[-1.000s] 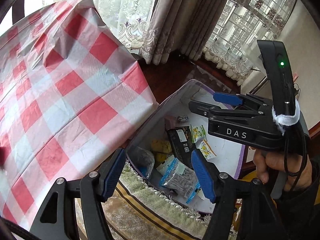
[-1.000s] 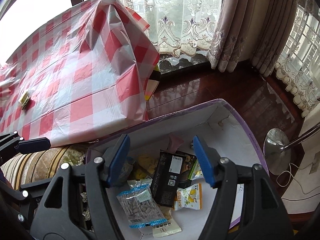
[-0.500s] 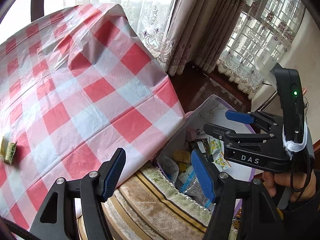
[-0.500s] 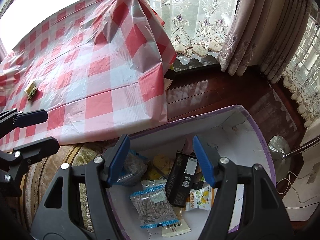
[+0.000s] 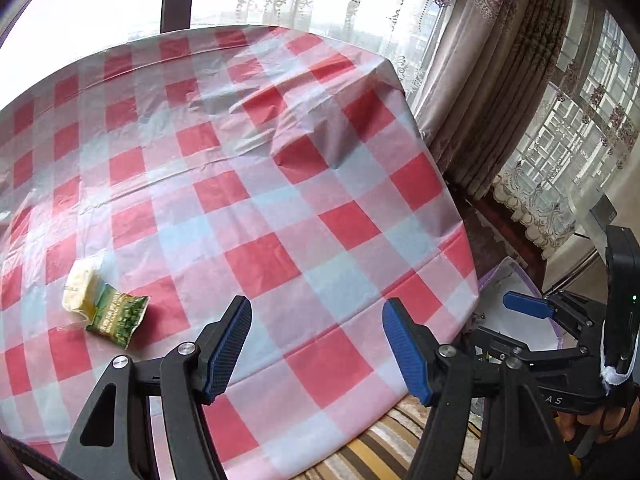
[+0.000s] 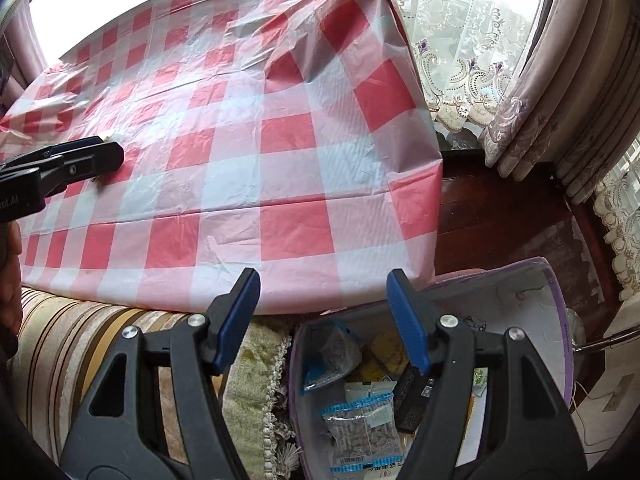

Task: Organize snacks
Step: 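Move both tools back toward the cream bar and green pea bag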

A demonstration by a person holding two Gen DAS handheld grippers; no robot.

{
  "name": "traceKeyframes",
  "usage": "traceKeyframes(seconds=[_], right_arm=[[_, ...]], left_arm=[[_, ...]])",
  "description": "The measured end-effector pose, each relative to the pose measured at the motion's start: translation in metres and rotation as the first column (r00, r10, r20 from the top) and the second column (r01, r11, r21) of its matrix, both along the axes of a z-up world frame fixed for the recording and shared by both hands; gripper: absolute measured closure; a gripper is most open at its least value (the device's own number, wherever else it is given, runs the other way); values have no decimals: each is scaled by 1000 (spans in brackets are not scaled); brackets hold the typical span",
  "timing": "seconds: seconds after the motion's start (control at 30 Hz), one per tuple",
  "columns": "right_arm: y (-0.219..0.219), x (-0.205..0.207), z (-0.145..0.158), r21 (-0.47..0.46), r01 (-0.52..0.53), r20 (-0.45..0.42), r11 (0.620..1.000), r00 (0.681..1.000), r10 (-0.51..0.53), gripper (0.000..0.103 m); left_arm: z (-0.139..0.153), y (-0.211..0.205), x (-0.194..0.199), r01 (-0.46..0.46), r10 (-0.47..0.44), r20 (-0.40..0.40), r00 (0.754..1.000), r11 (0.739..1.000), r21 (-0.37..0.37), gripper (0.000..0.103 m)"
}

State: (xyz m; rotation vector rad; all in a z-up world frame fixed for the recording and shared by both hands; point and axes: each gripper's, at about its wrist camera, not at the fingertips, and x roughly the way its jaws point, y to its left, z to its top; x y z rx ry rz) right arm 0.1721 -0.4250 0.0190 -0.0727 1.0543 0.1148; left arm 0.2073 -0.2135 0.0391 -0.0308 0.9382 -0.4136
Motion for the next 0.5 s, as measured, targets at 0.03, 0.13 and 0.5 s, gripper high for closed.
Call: traceKeyframes(seconds=[0.03,0.13,0.5], right_arm=[[6,3,0,-1,-10,-1,1000,1000,10,34],[24,10,0,-4,-43,-2,999,999,43,34],[92,38,0,-14,-174,3,985,985,174,33]], left_arm=[[0,9,4,-22,22,4,1000,1000,1,34],[-3,38,16,-84,84,11,996,996,6,34],[-24,149,56,-320,320,-3,947,947,28,34]])
